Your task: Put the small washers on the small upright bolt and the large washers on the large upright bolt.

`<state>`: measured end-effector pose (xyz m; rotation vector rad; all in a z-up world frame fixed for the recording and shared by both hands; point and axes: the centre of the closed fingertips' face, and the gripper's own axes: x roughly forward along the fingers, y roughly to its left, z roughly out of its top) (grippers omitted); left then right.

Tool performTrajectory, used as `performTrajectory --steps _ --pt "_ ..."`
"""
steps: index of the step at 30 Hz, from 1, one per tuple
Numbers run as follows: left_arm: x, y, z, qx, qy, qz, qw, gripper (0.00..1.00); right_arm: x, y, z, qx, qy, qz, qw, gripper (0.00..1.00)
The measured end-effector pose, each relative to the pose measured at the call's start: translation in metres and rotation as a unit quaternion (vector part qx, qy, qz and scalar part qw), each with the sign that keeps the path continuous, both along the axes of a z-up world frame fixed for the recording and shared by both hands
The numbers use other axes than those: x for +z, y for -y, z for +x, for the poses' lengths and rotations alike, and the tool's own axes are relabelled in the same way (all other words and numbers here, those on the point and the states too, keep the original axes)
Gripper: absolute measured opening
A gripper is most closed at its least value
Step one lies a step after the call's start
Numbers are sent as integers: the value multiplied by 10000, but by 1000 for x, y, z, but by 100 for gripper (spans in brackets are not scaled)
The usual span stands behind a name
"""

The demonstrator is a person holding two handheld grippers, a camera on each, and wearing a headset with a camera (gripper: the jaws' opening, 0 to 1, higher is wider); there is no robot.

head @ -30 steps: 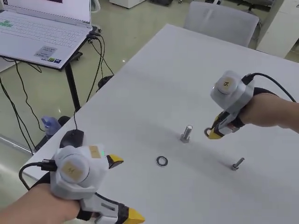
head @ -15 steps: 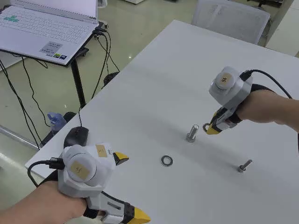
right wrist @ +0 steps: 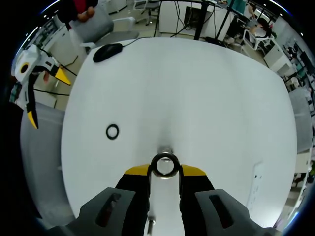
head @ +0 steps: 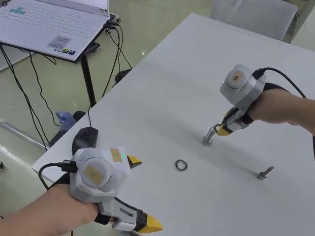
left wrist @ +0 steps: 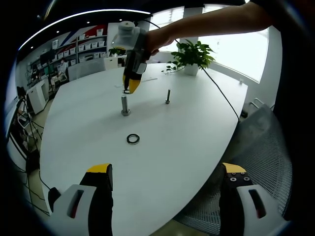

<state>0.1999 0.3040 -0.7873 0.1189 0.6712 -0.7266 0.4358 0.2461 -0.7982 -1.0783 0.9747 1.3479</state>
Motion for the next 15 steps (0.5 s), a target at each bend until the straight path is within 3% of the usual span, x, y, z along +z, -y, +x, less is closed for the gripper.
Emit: performTrajectory --steps 15 --pt "-1 1 3 21 -42 -12 10000 89 -12 -8 6 159 5 -125 9998 22"
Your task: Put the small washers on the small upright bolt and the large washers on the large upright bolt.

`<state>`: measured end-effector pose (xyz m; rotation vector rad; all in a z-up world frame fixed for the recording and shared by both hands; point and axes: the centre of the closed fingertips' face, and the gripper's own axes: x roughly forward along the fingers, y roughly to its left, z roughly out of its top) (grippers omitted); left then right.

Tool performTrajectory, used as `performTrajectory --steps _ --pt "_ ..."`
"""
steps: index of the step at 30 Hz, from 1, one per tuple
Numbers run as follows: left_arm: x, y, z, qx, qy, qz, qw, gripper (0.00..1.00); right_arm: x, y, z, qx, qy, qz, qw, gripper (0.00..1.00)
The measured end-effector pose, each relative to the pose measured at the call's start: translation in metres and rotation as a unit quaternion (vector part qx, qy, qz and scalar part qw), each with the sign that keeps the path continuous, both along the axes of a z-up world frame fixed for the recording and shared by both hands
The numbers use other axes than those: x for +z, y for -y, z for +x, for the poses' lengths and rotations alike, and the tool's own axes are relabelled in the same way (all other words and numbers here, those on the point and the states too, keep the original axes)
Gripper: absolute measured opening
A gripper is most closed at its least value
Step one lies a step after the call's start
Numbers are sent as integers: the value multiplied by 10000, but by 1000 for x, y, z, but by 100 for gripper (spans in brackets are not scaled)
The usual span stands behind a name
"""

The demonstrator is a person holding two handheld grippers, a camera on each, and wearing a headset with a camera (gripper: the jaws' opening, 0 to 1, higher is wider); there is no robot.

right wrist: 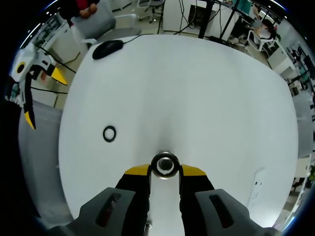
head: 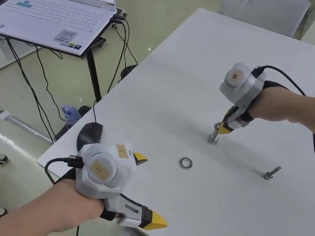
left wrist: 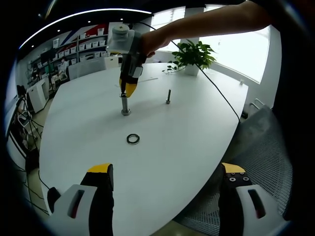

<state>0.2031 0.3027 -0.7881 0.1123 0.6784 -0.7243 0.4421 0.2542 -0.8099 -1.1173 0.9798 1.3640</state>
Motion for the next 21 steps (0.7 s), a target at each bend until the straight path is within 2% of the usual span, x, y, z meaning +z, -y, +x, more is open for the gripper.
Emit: performTrajectory --steps 10,21 --pt "-3 -2 -1 29 -53 -21 10000 87 -11 -2 1 12 -75 -91 9999 22" --pt "-1 1 2 15 -44 -47 10000 85 -24 -5 -2 112 -74 -185 9997 22"
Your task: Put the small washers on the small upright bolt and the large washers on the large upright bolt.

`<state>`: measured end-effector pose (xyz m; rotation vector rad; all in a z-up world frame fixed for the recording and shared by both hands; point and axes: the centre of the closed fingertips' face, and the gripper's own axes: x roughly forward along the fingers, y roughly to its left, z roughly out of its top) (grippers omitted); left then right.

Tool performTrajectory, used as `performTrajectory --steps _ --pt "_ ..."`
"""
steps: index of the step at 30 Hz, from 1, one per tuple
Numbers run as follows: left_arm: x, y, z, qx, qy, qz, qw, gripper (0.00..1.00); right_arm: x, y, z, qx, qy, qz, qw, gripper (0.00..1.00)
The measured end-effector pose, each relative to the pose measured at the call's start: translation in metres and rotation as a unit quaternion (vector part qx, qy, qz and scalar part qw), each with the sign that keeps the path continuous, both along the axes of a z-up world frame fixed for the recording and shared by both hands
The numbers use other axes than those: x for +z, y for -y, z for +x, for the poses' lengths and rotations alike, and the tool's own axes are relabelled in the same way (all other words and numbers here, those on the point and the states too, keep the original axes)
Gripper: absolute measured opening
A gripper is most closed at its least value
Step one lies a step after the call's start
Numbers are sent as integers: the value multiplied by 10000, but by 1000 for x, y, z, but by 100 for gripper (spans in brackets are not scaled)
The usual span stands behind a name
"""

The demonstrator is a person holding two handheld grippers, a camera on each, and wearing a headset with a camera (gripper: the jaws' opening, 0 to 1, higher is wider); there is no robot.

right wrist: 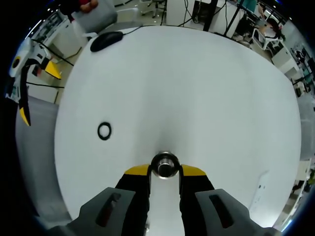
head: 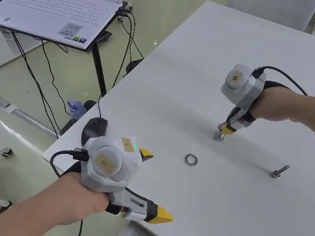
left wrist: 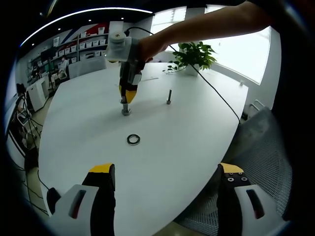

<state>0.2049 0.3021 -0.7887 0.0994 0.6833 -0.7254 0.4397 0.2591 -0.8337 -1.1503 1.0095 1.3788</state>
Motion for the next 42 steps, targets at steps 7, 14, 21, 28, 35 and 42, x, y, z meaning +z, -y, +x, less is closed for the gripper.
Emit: performTrajectory --steps 7,14,21,28,35,42 --pt "-1 1 -2 15 -38 -6 10000 85 -8 0 -1 44 17 -40 10000 22" --pt "-4 1 -4 33 -91 -7 10000 84 -18 6 -2 18 2 -93 10000 22" --pt "-6 2 -4 34 -120 -19 9999 83 -23 10 -5 17 -22 -118 9999 22" --pt "-5 1 -2 46 -129 -22 9999 83 -25 13 -8 62 27 -159 9999 22" --pt "-5 0 -2 60 -139 -29 9999 82 -26 12 -9 66 51 -151 9999 23" --pt "-5 2 -3 51 -148 -44 9999 82 -26 11 -8 104 60 -129 9998 23"
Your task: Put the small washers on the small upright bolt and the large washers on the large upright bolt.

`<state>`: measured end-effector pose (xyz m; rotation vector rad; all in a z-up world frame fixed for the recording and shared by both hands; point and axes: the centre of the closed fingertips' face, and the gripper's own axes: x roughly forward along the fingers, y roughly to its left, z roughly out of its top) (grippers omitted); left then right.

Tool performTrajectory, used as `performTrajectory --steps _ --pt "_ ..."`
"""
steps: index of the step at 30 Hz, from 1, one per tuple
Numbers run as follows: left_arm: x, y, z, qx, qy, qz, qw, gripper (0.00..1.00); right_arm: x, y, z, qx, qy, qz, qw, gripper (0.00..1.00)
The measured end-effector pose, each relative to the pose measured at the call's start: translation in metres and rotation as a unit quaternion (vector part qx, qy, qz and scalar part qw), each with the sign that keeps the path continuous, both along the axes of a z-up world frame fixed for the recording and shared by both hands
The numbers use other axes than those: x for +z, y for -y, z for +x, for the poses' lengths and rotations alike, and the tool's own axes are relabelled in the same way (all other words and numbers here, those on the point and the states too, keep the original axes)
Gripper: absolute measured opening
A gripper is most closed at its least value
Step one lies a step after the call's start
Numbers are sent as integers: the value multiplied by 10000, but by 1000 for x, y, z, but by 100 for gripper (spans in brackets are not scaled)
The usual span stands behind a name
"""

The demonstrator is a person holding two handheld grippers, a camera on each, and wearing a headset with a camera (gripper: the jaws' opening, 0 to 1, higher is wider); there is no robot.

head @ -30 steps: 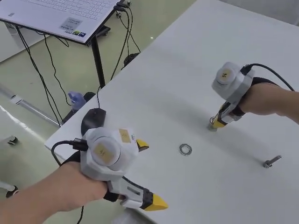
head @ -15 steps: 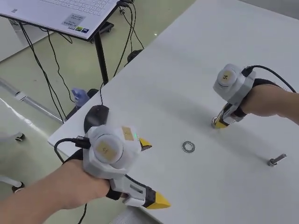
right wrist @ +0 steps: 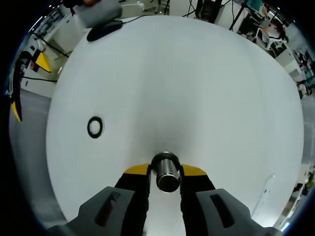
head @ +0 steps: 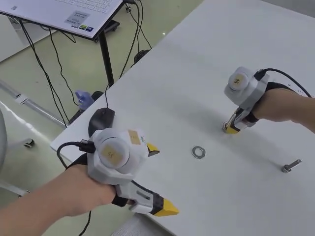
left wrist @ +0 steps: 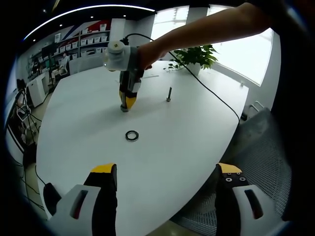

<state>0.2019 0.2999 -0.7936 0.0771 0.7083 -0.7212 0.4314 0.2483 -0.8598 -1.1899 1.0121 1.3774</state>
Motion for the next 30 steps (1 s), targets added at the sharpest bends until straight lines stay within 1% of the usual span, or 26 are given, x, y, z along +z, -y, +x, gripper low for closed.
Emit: performTrajectory --steps 6,8,11,14,16,20,21,26,30 --pt "0 -1 -1 15 -7 1 10000 82 0 -3 2 53 8 15 10000 24" --pt "1 -2 -1 30 -1 -10 10000 81 1 -4 3 10 -26 29 10000 27" --pt "1 -1 -2 27 -4 -19 10000 81 4 -4 5 43 7 41 10000 31" --pt "1 0 -4 -5 -3 -10 10000 81 10 -4 8 135 70 45 9999 32" --pt "2 0 -4 -15 6 -24 10000 81 13 -2 8 187 37 41 9998 33" --pt "3 1 -5 -32 23 -37 10000 81 16 4 11 50 -80 15 10000 33" --pt "3 1 -6 -35 32 -42 10000 81 17 4 12 35 -78 23 10000 33" --pt "5 0 -8 -81 45 -14 10000 80 28 -2 6 39 -151 189 9997 34" --pt "11 -5 -8 -42 95 -9 9999 80 35 -3 4 64 -81 215 9997 34"
